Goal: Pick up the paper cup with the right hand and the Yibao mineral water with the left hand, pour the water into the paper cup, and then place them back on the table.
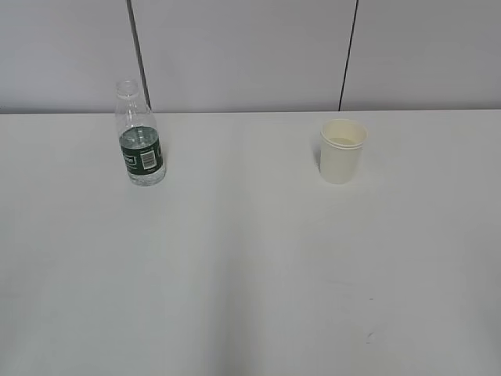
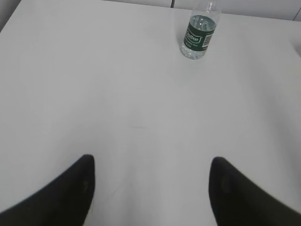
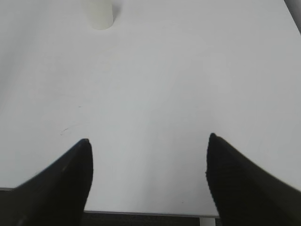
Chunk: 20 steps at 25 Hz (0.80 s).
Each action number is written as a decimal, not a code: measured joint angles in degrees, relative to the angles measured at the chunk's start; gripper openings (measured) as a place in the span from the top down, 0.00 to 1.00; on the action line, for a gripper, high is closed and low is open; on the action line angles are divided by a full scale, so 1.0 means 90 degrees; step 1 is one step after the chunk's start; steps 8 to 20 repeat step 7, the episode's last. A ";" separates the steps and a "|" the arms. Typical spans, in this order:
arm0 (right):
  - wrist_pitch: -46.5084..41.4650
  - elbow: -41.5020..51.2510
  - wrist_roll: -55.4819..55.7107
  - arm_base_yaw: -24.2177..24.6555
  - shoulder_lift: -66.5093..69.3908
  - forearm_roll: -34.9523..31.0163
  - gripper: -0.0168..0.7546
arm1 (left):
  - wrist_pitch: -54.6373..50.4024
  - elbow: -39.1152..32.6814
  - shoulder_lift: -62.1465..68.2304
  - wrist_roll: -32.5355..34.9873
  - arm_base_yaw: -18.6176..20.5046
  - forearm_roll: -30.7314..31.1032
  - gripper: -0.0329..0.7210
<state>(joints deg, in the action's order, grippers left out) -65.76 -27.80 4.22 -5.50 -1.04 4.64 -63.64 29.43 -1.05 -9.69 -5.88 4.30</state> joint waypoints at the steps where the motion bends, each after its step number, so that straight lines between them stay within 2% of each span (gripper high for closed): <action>1: 0.0000 0.0000 0.0000 0.0000 0.0000 0.0000 0.22 | 0.0000 0.0000 0.0000 0.0000 0.0000 0.0000 0.33; 20: 0.0000 0.0000 0.0000 0.0000 0.0000 0.0000 0.22 | 0.0000 0.0000 0.0000 0.0000 0.0000 0.0000 0.33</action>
